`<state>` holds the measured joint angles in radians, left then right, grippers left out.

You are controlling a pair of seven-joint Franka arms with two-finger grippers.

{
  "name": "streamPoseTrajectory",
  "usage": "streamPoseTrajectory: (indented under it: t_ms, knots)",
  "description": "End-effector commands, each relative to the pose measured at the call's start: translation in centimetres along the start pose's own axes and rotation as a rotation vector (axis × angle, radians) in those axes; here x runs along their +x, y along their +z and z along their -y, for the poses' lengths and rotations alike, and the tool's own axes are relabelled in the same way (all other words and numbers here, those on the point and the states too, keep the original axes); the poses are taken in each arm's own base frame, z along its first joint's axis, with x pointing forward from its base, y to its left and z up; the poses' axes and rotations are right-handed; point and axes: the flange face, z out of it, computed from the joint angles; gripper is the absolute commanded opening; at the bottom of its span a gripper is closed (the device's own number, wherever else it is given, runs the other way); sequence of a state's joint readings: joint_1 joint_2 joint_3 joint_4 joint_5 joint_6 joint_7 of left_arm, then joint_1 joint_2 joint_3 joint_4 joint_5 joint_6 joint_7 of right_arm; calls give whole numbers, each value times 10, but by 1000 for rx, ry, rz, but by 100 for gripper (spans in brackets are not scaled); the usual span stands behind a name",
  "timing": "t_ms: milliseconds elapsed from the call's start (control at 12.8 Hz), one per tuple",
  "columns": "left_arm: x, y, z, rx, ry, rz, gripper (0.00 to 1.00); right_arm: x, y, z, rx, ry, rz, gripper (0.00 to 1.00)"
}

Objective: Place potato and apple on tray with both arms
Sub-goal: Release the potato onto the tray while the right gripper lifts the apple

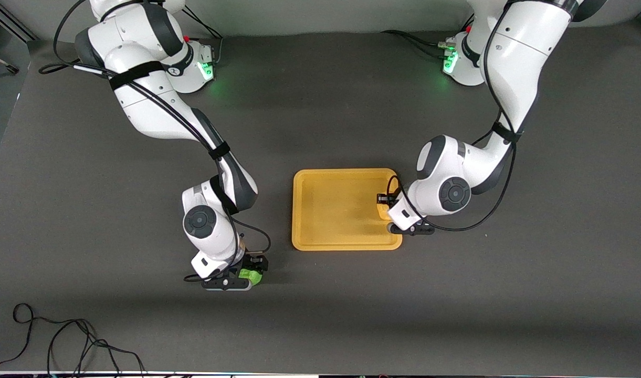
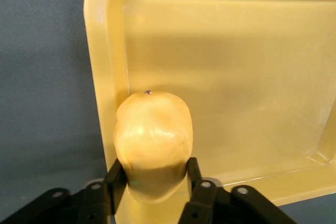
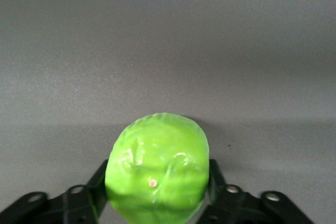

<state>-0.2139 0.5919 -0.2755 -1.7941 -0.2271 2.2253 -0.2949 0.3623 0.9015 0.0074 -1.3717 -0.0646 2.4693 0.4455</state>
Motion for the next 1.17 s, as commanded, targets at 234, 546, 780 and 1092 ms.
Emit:
streamPoseTrajectory:
  t_ms: [234, 546, 780, 1092]
  knots:
    - [3, -43, -5, 12, -1, -65, 99, 24, -118, -8, -68, 9, 77, 30]
    - [-25, -209, 70, 56, -66, -122, 100, 23, -244, -27, -87, 43, 122, 30]
    - [-68, -299, 127, 253, 47, -163, 100, 6, -313, -30, -63, 60, 167, 30]
    - [-124, -363, 155, 323, 89, -185, 100, -25, -332, 54, -29, 49, 158, 30]
